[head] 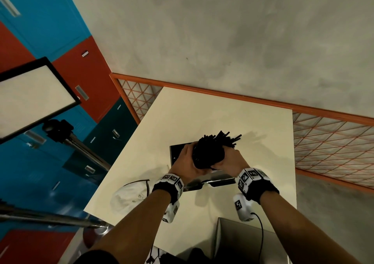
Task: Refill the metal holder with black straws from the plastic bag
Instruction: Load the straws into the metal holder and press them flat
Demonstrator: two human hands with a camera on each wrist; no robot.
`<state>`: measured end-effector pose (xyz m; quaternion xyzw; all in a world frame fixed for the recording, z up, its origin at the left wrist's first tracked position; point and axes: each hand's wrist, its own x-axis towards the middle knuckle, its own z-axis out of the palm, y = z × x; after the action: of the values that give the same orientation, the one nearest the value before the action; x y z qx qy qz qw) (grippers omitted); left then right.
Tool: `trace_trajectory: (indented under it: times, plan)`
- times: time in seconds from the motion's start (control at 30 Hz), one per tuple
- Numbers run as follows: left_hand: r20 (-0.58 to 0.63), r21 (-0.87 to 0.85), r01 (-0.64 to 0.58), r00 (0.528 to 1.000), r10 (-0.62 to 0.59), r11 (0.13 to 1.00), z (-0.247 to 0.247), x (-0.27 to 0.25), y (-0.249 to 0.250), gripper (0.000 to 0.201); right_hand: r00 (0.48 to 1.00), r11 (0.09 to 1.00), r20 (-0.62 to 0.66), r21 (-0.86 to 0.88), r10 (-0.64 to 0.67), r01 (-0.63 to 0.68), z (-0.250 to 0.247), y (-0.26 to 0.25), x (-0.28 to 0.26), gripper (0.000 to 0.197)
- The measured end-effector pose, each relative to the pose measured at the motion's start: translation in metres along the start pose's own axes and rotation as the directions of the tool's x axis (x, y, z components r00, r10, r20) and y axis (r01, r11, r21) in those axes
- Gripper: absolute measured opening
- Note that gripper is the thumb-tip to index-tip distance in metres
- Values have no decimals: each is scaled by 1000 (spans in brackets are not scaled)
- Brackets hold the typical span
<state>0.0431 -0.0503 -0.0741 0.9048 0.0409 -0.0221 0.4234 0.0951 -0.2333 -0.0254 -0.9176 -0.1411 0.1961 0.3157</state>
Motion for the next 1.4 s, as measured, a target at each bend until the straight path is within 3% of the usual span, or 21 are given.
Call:
trace_trajectory:
  times: [0.17, 0.47, 0.67, 0.9, 1.0, 1.13, 1.33, 1.4]
  plan:
    - [-38, -27, 15, 999, -16, 1000, 1, 0, 0, 109, 998, 994, -68, 110, -5, 13, -2, 1, -4, 45]
    - [-27, 16, -92, 995, 93, 996, -6, 5, 7, 102, 994, 930, -103, 368, 36, 4, -21, 6, -4, 12]
    - [85, 128, -187, 980, 177, 974, -12, 11, 9, 98, 970, 835, -152, 545, 192, -79, -3, 14, 1, 21]
    - [56, 116, -160, 986, 155, 980, -1, 3, -2, 106, 929, 871, -211, 456, 305, -182, 14, 9, 5, 20]
    - [48, 174, -161, 987, 155, 972, 3, 3, -3, 115, 911, 882, -295, 453, 288, -132, 18, 3, -1, 28]
    - [23, 202, -125, 992, 123, 971, 3, 3, -3, 120, 868, 871, -419, 491, 267, -31, 20, -3, -12, 18]
    - [37, 198, -103, 995, 98, 975, 5, 4, -3, 115, 802, 969, -596, 220, 42, 113, 10, 8, -6, 26]
    - [24, 183, -80, 997, 77, 980, 5, 4, -3, 112, 815, 975, -579, 171, -16, 140, 11, 11, 0, 19]
